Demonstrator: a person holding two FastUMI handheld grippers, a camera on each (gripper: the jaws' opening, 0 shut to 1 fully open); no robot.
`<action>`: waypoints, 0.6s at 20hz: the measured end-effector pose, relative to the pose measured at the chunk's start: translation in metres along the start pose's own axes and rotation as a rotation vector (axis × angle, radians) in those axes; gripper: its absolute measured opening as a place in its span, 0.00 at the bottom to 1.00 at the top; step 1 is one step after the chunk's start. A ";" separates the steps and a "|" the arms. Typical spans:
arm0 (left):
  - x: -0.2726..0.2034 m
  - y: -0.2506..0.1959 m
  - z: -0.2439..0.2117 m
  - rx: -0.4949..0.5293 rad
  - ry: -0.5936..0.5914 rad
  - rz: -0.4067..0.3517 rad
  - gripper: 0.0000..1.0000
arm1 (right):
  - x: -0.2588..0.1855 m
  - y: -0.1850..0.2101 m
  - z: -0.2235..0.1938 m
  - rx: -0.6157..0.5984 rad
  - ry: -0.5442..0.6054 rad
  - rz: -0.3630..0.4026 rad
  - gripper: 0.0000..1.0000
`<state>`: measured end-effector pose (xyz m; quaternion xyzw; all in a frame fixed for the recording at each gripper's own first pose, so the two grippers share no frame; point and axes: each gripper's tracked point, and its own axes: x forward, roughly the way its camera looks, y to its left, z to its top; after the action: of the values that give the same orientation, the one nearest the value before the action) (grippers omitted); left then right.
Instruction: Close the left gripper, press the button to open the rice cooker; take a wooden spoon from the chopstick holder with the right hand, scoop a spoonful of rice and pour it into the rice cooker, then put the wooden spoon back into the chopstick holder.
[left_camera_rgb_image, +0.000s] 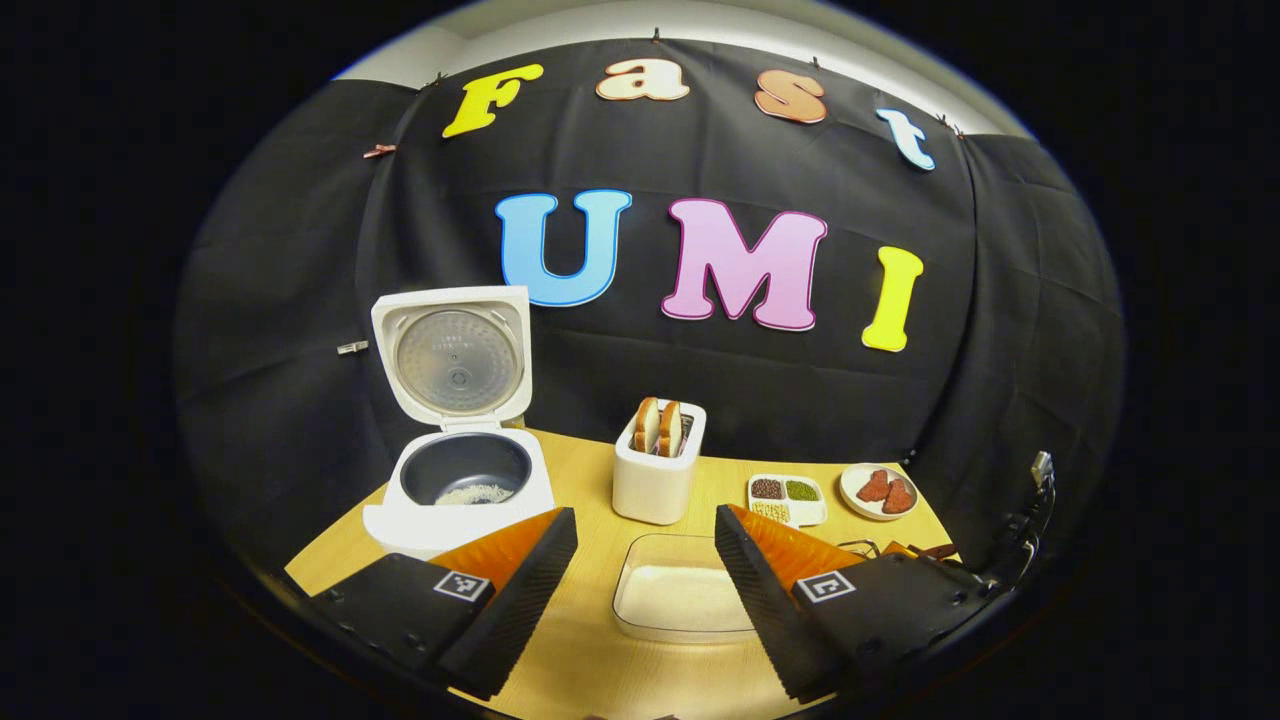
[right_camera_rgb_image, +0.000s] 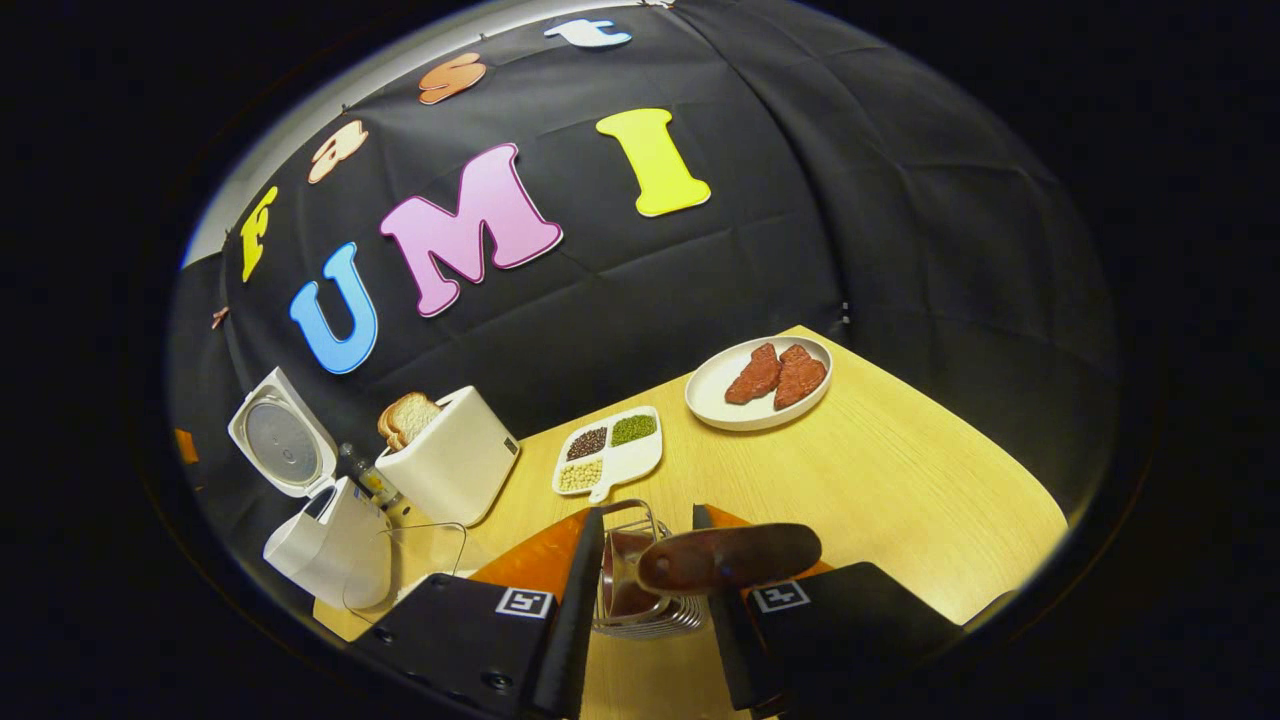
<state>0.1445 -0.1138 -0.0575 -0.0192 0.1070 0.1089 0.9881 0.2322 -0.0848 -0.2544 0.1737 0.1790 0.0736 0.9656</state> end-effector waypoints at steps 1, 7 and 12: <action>-0.001 -0.001 -0.003 0.001 0.004 0.001 0.96 | 0.000 0.001 0.004 -0.010 -0.002 0.000 0.39; -0.007 -0.004 -0.013 0.000 0.014 0.005 0.96 | 0.014 0.012 0.009 0.009 0.024 0.029 0.24; -0.015 0.002 -0.032 -0.031 0.031 0.002 0.96 | 0.021 0.030 0.026 -0.062 0.006 0.056 0.17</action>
<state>0.1231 -0.1169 -0.0855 -0.0361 0.1207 0.1115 0.9857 0.2590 -0.0608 -0.2275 0.1486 0.1748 0.1066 0.9675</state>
